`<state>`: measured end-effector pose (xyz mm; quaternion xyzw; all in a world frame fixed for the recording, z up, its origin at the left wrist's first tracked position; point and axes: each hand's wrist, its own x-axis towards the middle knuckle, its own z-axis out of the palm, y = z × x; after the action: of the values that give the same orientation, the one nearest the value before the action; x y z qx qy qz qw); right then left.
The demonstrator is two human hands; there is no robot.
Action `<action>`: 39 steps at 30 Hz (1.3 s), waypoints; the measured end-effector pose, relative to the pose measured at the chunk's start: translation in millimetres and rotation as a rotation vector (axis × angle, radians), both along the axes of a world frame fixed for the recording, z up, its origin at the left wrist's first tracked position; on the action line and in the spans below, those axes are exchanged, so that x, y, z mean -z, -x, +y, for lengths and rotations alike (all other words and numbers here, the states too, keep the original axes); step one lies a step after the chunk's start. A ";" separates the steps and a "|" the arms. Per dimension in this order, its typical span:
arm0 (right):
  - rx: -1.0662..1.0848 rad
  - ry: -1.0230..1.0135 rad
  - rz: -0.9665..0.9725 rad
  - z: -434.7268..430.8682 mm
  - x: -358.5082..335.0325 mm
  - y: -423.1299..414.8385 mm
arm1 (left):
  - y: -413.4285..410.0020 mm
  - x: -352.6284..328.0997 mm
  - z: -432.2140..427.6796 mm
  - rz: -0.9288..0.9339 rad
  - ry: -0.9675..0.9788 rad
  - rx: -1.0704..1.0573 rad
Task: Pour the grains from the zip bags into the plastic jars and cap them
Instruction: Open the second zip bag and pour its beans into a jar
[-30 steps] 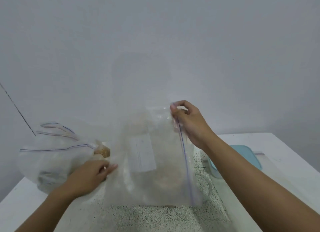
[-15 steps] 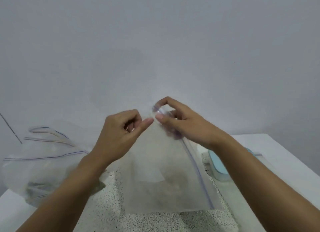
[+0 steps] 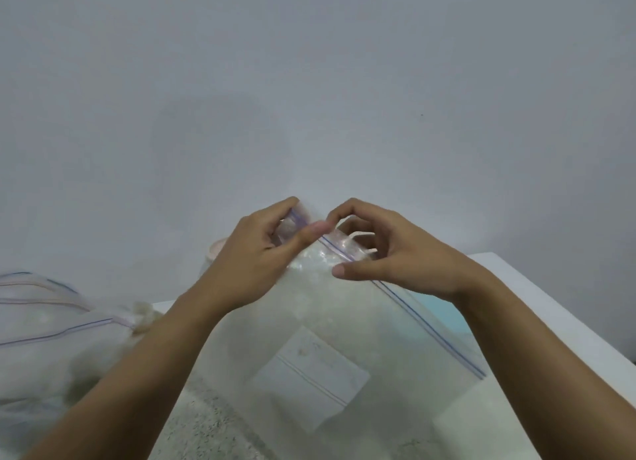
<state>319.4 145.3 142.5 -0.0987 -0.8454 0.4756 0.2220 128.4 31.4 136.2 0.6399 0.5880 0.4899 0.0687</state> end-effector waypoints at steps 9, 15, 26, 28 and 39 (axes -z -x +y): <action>-0.037 -0.057 -0.457 91.6 50.5 -100.4 | -63.9 17.8 56.1 -0.388 -0.032 -0.095; 0.022 0.196 -0.263 158.4 73.6 -174.7 | -105.8 42.2 85.7 -0.508 0.036 -0.204; 0.252 1.114 0.150 192.6 112.0 -219.8 | -173.0 86.6 108.9 -0.953 0.287 -0.291; 0.212 1.166 0.169 197.0 114.4 -226.7 | -180.4 85.7 108.7 -1.074 0.265 -0.217; 0.340 1.181 0.133 235.0 152.1 -227.5 | -187.5 107.0 143.1 -0.876 0.474 -0.271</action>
<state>546.8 380.4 -9.6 -0.3083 -0.3961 0.8265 0.2549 315.9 174.5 29.1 0.2599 0.6766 0.5697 0.3875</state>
